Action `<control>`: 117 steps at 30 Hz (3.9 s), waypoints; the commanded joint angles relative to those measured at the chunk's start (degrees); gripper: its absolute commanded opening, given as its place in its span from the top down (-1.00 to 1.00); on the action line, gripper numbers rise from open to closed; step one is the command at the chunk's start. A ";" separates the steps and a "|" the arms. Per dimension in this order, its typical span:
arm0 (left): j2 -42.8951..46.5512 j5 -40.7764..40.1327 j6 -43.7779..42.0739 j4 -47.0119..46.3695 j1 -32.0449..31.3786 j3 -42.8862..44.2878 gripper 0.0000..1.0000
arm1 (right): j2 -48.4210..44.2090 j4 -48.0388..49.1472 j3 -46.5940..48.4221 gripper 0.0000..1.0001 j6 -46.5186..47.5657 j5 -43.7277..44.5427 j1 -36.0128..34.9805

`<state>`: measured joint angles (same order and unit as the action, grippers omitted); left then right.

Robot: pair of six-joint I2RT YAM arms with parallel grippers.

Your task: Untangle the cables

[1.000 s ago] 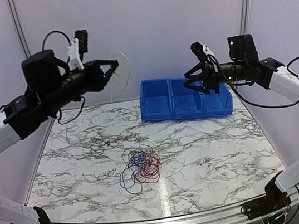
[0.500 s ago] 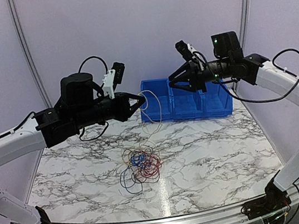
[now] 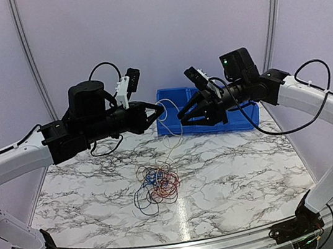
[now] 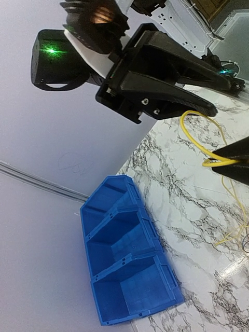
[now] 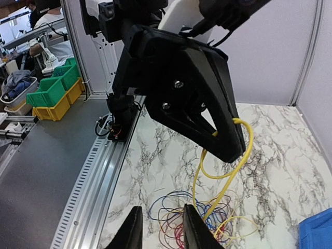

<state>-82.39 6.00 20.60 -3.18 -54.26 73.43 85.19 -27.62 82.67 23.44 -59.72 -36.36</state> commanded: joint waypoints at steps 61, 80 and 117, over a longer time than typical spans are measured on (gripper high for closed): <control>2.49 6.08 -4.92 -4.90 -1.46 -6.16 0.43 | 4.66 17.82 -3.00 1.00 -20.10 -2.26 0.16; -0.23 -2.88 -1.19 -10.52 -1.46 -5.77 0.38 | 2.18 17.33 -5.48 1.00 -18.21 -0.61 0.19; 0.19 -52.71 13.13 1.05 26.01 -16.82 -0.80 | -5.87 5.36 3.55 1.00 -12.89 -12.10 6.65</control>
<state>-84.23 -31.24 33.32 -12.03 -41.50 60.88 84.86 -18.55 81.03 11.03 -57.56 -32.36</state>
